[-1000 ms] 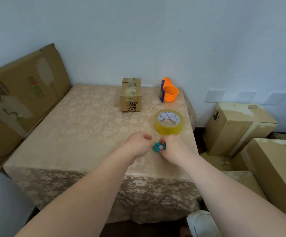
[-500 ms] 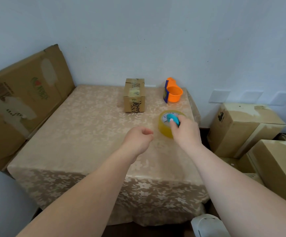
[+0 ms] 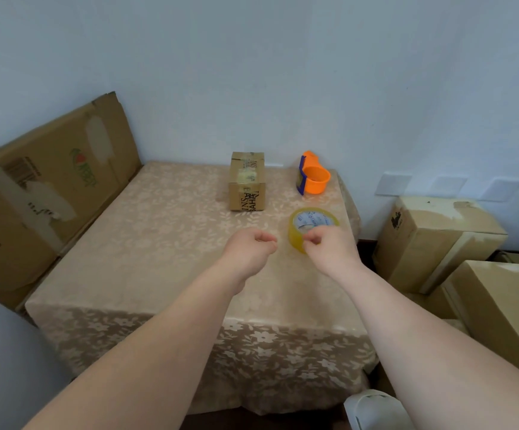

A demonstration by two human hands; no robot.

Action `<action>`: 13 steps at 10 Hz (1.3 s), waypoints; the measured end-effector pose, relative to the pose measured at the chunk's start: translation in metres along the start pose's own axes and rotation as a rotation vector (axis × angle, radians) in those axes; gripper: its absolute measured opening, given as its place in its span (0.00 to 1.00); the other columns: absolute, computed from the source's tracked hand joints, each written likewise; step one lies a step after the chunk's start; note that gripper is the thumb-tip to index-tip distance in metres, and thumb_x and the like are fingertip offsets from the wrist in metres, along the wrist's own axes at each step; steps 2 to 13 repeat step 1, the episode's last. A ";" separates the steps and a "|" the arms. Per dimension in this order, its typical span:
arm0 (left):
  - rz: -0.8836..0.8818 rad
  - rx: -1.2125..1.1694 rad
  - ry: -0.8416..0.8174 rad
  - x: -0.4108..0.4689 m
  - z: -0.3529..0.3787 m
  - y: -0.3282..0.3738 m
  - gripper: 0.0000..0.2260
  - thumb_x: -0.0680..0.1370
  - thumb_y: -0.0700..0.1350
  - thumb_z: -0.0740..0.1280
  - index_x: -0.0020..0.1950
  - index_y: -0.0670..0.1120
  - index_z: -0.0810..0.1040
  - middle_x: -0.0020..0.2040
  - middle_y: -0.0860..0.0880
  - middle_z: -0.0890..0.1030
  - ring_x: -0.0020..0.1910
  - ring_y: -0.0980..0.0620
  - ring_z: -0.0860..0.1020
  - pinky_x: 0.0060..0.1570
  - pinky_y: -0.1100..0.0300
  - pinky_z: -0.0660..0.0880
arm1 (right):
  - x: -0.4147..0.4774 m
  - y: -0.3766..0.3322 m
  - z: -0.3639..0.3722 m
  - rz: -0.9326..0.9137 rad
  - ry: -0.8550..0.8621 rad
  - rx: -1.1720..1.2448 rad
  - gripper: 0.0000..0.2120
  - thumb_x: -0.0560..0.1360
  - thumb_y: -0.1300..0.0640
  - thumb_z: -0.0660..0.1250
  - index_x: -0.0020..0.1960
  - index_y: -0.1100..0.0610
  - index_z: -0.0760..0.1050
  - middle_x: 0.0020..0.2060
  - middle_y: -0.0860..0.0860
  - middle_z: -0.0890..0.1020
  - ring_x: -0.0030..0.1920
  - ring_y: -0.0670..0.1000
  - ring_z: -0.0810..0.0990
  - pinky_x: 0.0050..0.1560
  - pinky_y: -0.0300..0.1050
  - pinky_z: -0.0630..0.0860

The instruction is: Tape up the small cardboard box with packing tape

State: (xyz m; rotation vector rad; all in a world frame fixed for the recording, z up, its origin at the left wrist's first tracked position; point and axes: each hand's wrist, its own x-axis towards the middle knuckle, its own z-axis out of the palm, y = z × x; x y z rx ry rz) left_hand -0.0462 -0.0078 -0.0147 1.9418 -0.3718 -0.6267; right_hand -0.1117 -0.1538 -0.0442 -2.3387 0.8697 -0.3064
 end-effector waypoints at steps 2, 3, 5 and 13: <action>0.036 -0.028 -0.026 -0.014 -0.013 0.020 0.06 0.76 0.42 0.65 0.52 0.47 0.79 0.47 0.48 0.79 0.42 0.52 0.75 0.42 0.59 0.71 | -0.013 -0.020 -0.016 -0.050 0.042 0.034 0.11 0.74 0.59 0.63 0.52 0.54 0.82 0.52 0.53 0.84 0.56 0.55 0.79 0.53 0.45 0.75; 0.036 -0.028 -0.026 -0.014 -0.013 0.020 0.06 0.76 0.42 0.65 0.52 0.47 0.79 0.47 0.48 0.79 0.42 0.52 0.75 0.42 0.59 0.71 | -0.013 -0.020 -0.016 -0.050 0.042 0.034 0.11 0.74 0.59 0.63 0.52 0.54 0.82 0.52 0.53 0.84 0.56 0.55 0.79 0.53 0.45 0.75; 0.036 -0.028 -0.026 -0.014 -0.013 0.020 0.06 0.76 0.42 0.65 0.52 0.47 0.79 0.47 0.48 0.79 0.42 0.52 0.75 0.42 0.59 0.71 | -0.013 -0.020 -0.016 -0.050 0.042 0.034 0.11 0.74 0.59 0.63 0.52 0.54 0.82 0.52 0.53 0.84 0.56 0.55 0.79 0.53 0.45 0.75; 0.036 -0.028 -0.026 -0.014 -0.013 0.020 0.06 0.76 0.42 0.65 0.52 0.47 0.79 0.47 0.48 0.79 0.42 0.52 0.75 0.42 0.59 0.71 | -0.013 -0.020 -0.016 -0.050 0.042 0.034 0.11 0.74 0.59 0.63 0.52 0.54 0.82 0.52 0.53 0.84 0.56 0.55 0.79 0.53 0.45 0.75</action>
